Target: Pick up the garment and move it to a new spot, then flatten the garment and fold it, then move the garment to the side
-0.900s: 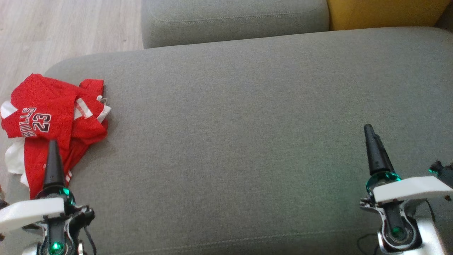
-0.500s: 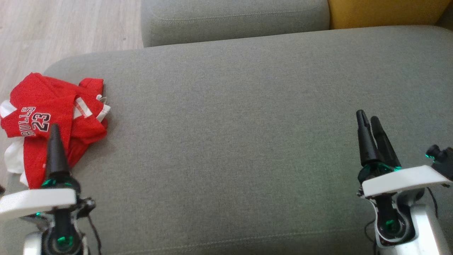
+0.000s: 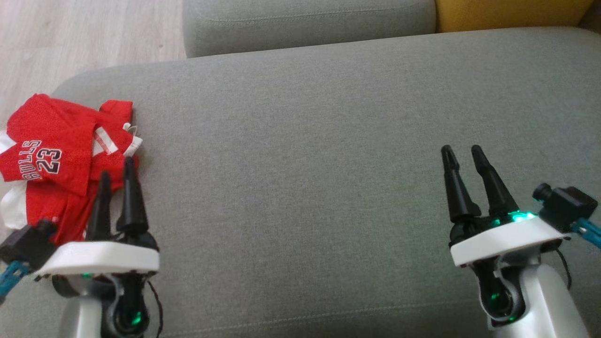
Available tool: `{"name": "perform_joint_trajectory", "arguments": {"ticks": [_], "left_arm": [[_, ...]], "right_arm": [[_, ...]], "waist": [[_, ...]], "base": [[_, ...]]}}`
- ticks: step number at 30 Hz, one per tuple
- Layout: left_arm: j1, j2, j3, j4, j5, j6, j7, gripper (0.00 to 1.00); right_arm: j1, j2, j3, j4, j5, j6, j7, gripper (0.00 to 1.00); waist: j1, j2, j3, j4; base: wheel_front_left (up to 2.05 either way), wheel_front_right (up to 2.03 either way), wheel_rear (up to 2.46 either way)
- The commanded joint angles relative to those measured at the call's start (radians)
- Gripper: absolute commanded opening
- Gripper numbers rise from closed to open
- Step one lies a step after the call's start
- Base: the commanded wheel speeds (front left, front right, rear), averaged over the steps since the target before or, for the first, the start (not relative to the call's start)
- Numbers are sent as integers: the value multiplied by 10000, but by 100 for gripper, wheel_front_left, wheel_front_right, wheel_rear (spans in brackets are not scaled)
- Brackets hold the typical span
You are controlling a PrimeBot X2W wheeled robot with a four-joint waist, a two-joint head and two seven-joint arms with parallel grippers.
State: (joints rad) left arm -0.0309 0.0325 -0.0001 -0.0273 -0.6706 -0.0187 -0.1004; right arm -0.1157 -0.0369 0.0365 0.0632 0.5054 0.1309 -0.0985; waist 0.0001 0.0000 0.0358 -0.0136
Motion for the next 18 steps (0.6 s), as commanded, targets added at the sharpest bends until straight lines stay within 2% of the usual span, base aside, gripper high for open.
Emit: {"name": "perform_joint_trajectory", "arguments": {"ticks": [1, 7, 14, 18], "left_arm": [[-399, 178, 112, -484, 295, 48, -126, 100], [-350, 712, -722, -624, 1745, 600, -301, 100], [-354, 1447, -1887, -300, 3008, 1840, -506, 100], [-460, 1878, -2531, -62, 3560, 2403, -622, 100]], "right_arm": [[-649, -95, 174, -478, -290, -1, -132, 100], [-648, -99, 388, -423, -1183, -1, -309, 100], [-678, -104, 497, -491, -2233, -1, -515, 100], [-686, -107, 501, -537, -2569, -1, -632, 100]], "waist": [[-1, 0, 0, -6], [-1, 0, -40, -65], [-1, 0, -46, -104], [-1, 0, -4, -122]], "base": [[0, 0, 0], [0, 0, 0], [0, 0, 0], [0, 0, 0]]}}
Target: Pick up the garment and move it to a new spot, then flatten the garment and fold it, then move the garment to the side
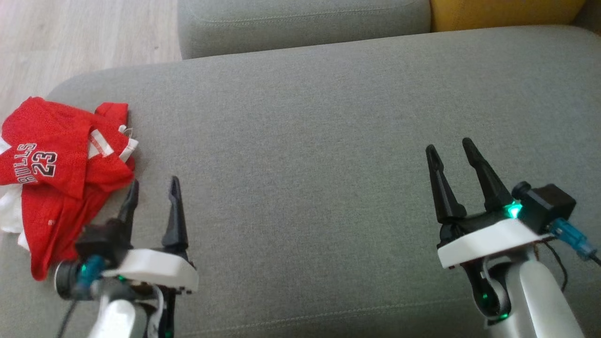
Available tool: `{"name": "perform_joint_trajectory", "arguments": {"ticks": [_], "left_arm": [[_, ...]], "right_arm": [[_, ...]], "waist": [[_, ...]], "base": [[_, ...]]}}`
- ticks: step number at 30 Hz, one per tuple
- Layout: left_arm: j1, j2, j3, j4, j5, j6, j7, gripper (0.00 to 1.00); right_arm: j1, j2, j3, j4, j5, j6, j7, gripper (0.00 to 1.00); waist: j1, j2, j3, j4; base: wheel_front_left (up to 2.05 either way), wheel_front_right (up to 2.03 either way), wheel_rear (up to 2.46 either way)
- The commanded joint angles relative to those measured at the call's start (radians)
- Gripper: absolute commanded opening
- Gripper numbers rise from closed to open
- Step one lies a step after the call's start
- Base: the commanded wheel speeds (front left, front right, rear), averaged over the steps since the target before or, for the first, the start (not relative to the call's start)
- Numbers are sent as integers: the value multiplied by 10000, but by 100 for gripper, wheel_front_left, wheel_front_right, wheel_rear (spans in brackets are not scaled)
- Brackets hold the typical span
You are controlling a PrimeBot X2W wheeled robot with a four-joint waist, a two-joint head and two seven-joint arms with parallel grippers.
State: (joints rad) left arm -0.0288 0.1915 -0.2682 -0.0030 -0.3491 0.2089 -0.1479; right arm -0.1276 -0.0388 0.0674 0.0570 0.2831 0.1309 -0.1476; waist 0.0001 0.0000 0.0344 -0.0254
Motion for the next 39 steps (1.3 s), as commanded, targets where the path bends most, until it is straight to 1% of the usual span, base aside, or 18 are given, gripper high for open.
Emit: {"name": "perform_joint_trajectory", "arguments": {"ticks": [1, 3, 5, 8, 13, 14, 15, 17, 22, 26, 32, 35, 39], "left_arm": [[-522, 442, -39, -222, 585, 275, -176, 100], [-639, 672, -430, -120, 1001, 616, -234, 100], [-725, 784, -730, -90, 1160, 951, -293, 100], [-844, 954, -1147, -29, 1315, 1299, -381, 100], [-982, 1149, -1635, -1, 1466, 1751, -527, 100], [-982, 1149, -1635, -1, 1466, 1751, -527, 100], [-1016, 1192, -1757, -84, 1529, 1927, -585, 100], [-1007, 1245, -1862, -156, 1615, 2079, -644, 100], [-973, 1392, -2119, -240, 1957, 2309, -790, 100], [-940, 1386, -2198, -297, 2045, 2325, -878, 100], [-811, 1190, -2082, -365, 2155, 2039, -1052, 100], [-668, 955, -1842, -327, 2110, 1811, -1138, 100], [-452, 578, -1298, 5, 1806, 1311, -1138, 100]], "right_arm": [[-579, -89, 224, -523, -538, -1, -171, 100], [-552, -91, 296, -523, -905, -1, -230, 100], [-506, -92, 298, -475, -1135, -1, -289, 100], [-461, -94, 261, -374, -1332, -1, -378, 100], [-462, -98, 207, -82, -1529, -1, -525, 100], [-462, -98, 207, -82, -1529, -1, -525, 100], [-465, -100, 251, 28, -1784, -1, -584, 100], [-472, -101, 307, 92, -2046, -1, -643, 100], [-489, -105, 402, 34, -2514, -2, -791, 100], [-475, -107, 435, 43, -2585, -2, -879, 100], [-490, -112, 628, 387, -1904, -2, -1056, 100], [-523, -114, 726, 610, -1543, -2, -1142, 100], [-489, -114, 690, 1127, -944, -2, -1142, 100]], "waist": [[-1, 0, 23, -10], [-1, 0, 47, -18], [-1, 0, 75, -20], [-1, 0, 108, -18], [-1, 0, 147, -22], [-1, 0, 147, -22], [-1, 0, 137, -19], [-1, 0, 124, -15], [-1, 0, 133, -21], [-1, 0, 141, -18], [-1, 0, 153, -40], [-1, 0, 146, -53], [-1, 0, 113, -44]], "base": [[0, 0, 0], [0, 0, 0], [0, 0, 0], [0, 0, 0], [0, 0, 0], [0, 0, 0], [0, 0, 0], [0, 0, 0], [0, 0, 0], [0, 0, 0], [0, 0, 0], [0, 0, 0], [0, 0, 0]]}}
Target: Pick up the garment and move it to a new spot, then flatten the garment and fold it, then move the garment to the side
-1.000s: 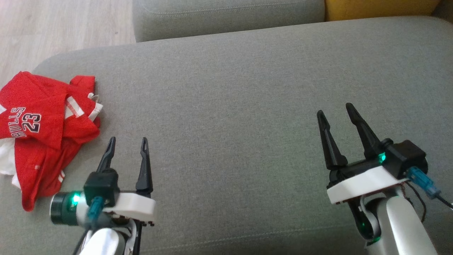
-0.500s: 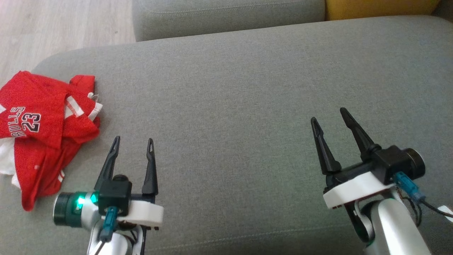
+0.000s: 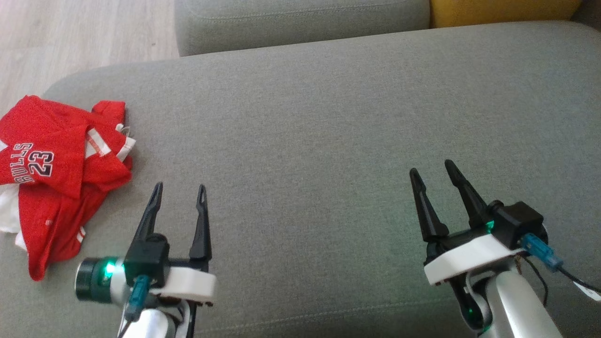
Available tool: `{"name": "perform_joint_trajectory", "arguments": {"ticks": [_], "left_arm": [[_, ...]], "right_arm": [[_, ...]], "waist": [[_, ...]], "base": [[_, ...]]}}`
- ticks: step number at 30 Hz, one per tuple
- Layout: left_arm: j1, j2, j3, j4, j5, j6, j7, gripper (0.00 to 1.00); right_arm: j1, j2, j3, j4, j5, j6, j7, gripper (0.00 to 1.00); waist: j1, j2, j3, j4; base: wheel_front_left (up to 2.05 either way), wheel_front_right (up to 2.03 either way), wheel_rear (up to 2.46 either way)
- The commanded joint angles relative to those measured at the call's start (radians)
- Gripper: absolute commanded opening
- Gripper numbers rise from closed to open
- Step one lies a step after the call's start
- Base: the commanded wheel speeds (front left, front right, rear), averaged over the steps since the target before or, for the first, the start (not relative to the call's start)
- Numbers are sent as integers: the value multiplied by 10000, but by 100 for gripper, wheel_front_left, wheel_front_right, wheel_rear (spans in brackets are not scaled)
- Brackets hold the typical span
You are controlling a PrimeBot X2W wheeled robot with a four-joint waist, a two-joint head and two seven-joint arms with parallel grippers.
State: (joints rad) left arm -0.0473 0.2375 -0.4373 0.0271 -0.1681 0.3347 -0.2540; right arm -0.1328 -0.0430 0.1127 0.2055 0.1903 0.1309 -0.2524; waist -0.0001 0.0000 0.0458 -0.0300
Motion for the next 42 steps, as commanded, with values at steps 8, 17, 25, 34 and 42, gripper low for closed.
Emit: {"name": "perform_joint_trajectory", "arguments": {"ticks": [8, 17, 25, 34, 42], "left_arm": [[1, -553, 1298, 361, -206, -793, -78, 100], [123, -1029, 1941, 624, 162, -1380, -78, 100], [167, -1274, 2265, 768, 491, -1738, -78, 100], [188, -1464, 2504, 855, 677, -2013, -78, 100], [129, -1592, 2821, 915, 810, -2197, -78, 100]], "right_arm": [[-569, -72, 201, 148, 879, -2, -93, 100], [-610, -72, 58, 179, 275, -2, -93, 100], [-605, -72, -1, 177, 95, -2, -93, 100], [-581, -72, -140, 163, 52, -2, -93, 100], [-483, -72, 55, 36, -48, -2, -93, 100]], "waist": [[1, 0, -52, 21], [1, 0, -93, 0], [1, 0, -114, -15], [1, 0, -149, 76], [1, 0, -112, 873]], "base": [[0, 0, 0], [0, 0, 0], [0, 0, 0], [0, 0, 0], [0, 0, 0]]}}
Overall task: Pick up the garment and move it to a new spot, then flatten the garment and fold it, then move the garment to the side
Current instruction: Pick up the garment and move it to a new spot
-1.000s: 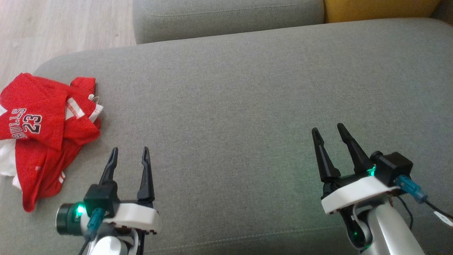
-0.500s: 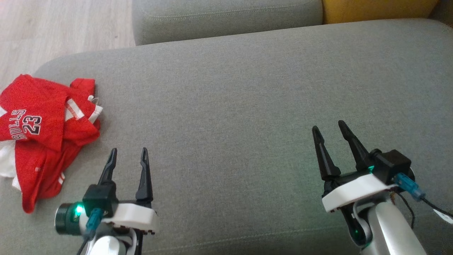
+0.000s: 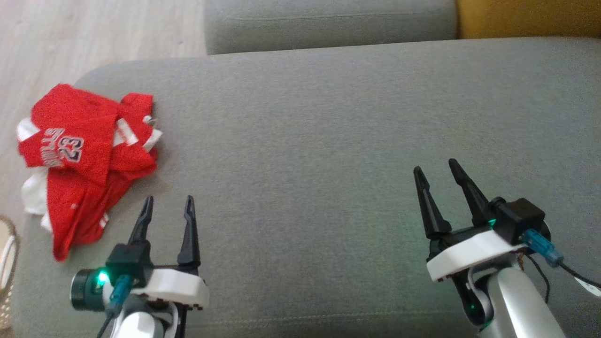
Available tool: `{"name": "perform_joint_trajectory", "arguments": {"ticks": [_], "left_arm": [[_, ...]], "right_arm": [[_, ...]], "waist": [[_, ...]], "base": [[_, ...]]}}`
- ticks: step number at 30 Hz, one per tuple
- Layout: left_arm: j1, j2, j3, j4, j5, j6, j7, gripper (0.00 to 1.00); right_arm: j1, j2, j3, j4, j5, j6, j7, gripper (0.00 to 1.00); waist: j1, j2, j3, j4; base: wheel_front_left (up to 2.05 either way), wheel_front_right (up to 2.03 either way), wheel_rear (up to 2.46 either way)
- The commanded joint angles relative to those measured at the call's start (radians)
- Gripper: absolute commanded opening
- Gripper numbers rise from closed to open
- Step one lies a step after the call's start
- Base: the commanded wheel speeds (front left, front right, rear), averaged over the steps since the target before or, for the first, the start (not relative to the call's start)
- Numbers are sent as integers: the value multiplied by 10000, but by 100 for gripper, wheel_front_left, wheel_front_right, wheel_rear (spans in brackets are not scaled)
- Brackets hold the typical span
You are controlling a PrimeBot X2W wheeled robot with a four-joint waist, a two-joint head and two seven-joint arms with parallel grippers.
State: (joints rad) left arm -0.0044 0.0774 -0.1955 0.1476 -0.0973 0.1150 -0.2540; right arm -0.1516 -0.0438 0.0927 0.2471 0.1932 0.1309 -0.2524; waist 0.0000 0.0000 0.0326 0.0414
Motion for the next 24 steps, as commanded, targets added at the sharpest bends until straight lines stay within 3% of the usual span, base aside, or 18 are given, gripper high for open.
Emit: {"name": "perform_joint_trajectory", "arguments": {"ticks": [1, 14, 24], "left_arm": [[-300, 9, 449, -279, 117, -28, -78, 100], [-117, -57, 888, -257, 272, -221, -78, 100], [105, -85, 1105, -366, 434, -265, -78, 100]], "right_arm": [[-285, -64, 279, -398, -92, -2, -93, 100], [-90, -64, 647, -348, -12, -2, -93, 100], [44, -64, 863, -242, 172, -2, -93, 100]], "waist": [[0, 0, 31, 279], [0, 0, -66, 2008], [0, 0, -211, 2793]], "base": [[0, 0, 0], [0, 0, 0], [0, 0, 0]]}}
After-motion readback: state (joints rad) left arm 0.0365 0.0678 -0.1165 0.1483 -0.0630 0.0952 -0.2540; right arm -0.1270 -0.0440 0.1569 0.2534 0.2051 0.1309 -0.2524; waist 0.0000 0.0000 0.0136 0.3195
